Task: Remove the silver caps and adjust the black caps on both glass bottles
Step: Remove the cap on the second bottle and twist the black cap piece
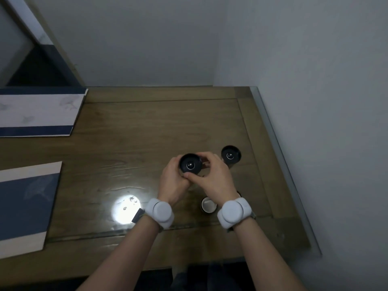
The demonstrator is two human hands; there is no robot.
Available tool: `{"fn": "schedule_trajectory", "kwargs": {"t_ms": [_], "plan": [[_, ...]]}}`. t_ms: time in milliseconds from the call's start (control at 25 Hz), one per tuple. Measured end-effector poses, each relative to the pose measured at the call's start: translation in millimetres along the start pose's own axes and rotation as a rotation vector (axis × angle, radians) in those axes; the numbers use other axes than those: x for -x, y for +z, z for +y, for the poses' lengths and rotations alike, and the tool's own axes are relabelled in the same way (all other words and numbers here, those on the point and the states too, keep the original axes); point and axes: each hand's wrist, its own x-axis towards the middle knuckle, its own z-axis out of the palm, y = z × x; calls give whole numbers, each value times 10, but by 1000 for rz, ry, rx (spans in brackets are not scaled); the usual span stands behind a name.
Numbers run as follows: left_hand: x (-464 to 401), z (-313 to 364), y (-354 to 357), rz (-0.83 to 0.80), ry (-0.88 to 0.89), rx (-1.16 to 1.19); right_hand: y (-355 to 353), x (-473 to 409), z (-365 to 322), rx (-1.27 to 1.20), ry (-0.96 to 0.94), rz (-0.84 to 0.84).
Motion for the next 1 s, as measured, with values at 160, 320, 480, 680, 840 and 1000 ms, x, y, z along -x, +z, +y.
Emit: {"fn": "schedule_trajectory", "kwargs": {"t_ms": [160,320,480,680,840,1000], "plan": [[10,-47,89,-21,-58,-8,56,2,156,-3,28,-6],[27,-97,131,-22,-83,-17,112,20,249,-25,34,9],[9,-113,150,-20,-103,-14,153,-5,312,-35,42,3],[15,-112,173,-29,-94,-20,199,-26,404,-39,60,-4],[-2,-162,200,-25,-99,-9,219,-27,455,-36,62,-9],[-30,-204,205,-19,-107,-6,223,-42,457,-23,63,-15]]}}
